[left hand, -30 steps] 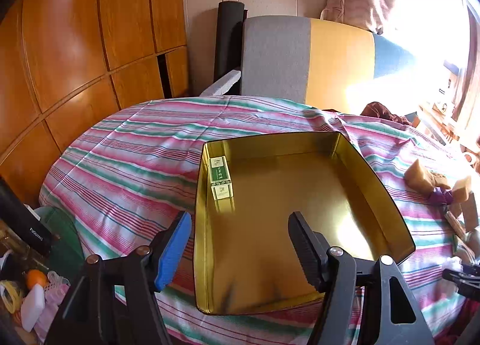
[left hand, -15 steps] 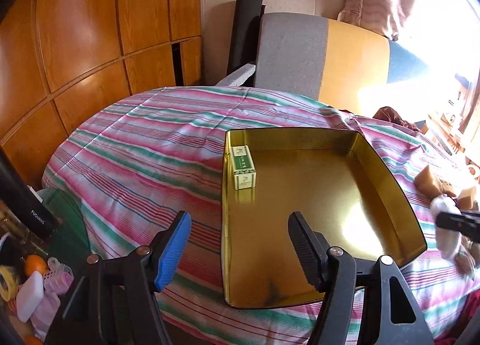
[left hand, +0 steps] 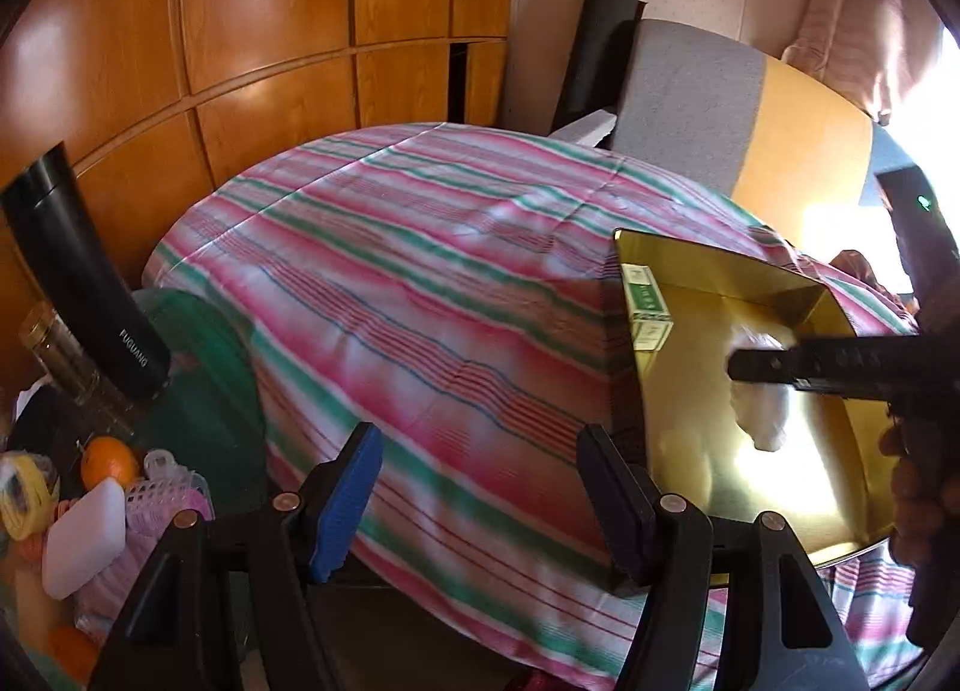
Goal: Organize objects
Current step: 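Lower the plastic bag bundle into the tray beside the oil box, open right tool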
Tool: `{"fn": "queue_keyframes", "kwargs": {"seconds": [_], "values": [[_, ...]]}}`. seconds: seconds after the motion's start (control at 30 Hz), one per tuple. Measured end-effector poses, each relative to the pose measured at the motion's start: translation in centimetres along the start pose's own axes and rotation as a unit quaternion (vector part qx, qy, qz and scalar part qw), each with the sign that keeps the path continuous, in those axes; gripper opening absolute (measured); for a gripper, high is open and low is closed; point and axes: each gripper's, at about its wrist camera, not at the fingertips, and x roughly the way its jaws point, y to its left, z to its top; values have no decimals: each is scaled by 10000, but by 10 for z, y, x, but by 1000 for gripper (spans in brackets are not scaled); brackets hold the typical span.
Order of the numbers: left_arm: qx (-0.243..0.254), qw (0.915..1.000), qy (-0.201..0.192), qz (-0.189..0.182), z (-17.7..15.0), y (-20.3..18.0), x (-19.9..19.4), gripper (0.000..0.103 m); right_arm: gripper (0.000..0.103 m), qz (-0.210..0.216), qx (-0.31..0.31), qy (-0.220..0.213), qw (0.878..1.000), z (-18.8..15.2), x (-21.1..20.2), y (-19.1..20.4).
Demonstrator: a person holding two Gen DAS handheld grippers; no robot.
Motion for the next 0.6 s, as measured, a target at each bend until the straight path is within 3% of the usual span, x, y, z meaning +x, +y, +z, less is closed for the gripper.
{"fn": "queue_keyframes", "kwargs": {"seconds": [0.03,0.13,0.23,0.6], "values": [[-24,10000,24,9,-1,2,2,68,37,107,31,71,9999,6,8,3],[-45,10000,59,2,-1,4,4,68,51,291,265,108,9992,19,23,7],[-30,10000,39,-40,-1,3,3,68,63,401,417,-73,9983,21,15,4],[258,9992,-156,-278,3,-27,-15,68,63,-285,-108,-808,9963,-22,-60,-10]]}}
